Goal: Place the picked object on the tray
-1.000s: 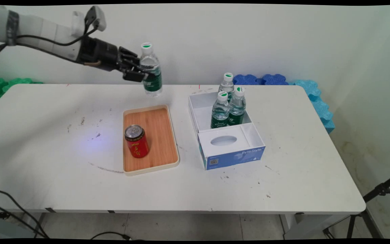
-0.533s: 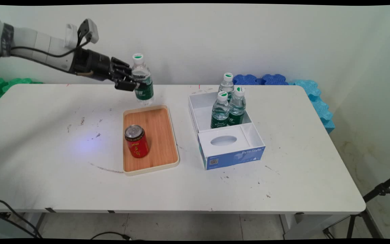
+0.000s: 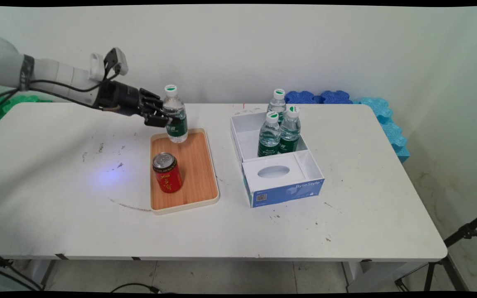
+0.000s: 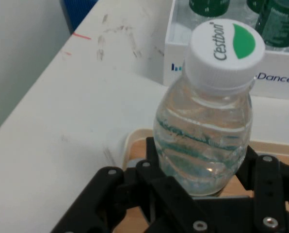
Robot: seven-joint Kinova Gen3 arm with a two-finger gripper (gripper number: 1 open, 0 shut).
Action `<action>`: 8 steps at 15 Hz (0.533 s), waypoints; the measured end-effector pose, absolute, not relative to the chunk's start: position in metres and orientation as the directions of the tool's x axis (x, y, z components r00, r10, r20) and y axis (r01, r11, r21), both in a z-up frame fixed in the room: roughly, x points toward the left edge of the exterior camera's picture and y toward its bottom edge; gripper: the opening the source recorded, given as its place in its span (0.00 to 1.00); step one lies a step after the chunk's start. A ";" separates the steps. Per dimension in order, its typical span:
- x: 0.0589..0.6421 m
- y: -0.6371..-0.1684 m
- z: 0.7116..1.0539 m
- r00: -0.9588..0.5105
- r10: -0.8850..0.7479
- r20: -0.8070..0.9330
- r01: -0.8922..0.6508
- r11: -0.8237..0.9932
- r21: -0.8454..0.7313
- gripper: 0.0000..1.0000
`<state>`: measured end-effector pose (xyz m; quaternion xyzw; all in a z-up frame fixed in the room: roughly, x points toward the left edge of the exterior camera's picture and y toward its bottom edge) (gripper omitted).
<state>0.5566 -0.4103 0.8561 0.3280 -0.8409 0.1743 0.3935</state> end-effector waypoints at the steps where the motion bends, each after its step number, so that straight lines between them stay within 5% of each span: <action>1: 0.556 -0.411 0.852 -0.474 -0.416 0.776 -0.690 0.724 -0.033 0.00; 8: 0.552 -0.412 0.828 -0.470 -0.413 0.780 -0.686 0.727 -0.028 0.00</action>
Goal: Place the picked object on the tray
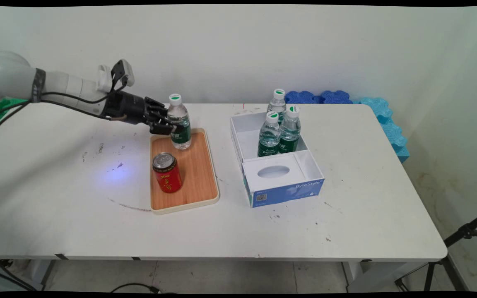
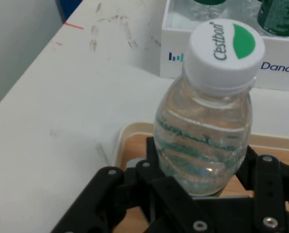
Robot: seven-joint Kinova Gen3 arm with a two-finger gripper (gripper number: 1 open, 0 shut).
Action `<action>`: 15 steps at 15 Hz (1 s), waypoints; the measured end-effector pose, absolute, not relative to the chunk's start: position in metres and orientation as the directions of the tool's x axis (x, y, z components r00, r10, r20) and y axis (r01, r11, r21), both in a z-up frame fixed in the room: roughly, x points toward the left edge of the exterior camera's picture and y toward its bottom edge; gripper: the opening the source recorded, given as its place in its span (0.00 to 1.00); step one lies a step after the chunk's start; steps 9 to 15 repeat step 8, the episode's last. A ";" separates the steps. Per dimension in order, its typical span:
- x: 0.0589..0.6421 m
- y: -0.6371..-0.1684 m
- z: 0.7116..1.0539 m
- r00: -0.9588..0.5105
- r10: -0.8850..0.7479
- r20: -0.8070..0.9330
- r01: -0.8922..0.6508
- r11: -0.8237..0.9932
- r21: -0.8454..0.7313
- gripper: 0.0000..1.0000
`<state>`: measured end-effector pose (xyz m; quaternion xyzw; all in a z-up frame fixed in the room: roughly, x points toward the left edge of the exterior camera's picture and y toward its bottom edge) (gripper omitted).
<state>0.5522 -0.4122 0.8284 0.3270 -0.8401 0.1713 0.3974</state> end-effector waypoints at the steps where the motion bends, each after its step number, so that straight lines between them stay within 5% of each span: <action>1: 0.552 -0.412 0.826 -0.471 -0.412 0.780 -0.685 0.728 -0.028 0.00; 4: 0.550 -0.413 0.819 -0.474 -0.410 0.779 -0.681 0.731 -0.029 0.00; 5: 0.550 -0.413 0.816 -0.475 -0.409 0.779 -0.680 0.732 -0.030 1.00; 15: 0.548 -0.413 0.812 -0.480 -0.403 0.779 -0.676 0.736 -0.036 1.00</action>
